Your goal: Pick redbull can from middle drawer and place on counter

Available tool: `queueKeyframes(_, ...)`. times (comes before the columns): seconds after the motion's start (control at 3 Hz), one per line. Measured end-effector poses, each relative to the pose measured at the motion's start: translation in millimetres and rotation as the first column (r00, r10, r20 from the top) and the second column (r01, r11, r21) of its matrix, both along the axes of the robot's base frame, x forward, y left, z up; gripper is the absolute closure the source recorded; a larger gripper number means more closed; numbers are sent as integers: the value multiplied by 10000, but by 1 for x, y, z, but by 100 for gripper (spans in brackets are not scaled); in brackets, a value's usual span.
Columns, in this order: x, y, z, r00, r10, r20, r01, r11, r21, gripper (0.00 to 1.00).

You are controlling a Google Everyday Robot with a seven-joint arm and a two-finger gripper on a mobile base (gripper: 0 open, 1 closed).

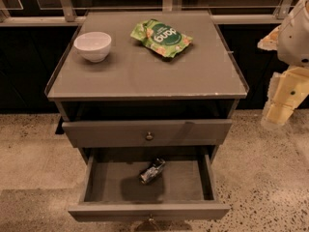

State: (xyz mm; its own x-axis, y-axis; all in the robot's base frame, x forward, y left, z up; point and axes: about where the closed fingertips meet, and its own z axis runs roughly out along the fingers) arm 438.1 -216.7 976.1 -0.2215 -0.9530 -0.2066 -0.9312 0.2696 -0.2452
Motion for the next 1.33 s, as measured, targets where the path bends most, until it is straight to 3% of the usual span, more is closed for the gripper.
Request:
queueKeyframes(0.33, 0, 0, 0, 10000, -1, 1, 1, 10000, 0, 0)
queueKeyframes(0.67, -3, 1, 2, 9967, -506, 633, 485, 9982, 353, 0)
queueKeyframes(1.0, -37, 15, -1, 9706, -2082, 1207, 1872, 9683, 1652, 0)
queueKeyframes(1.33, -62, 26, -41, 9199, -3885, 534, 3486, 8724, 3427, 0)
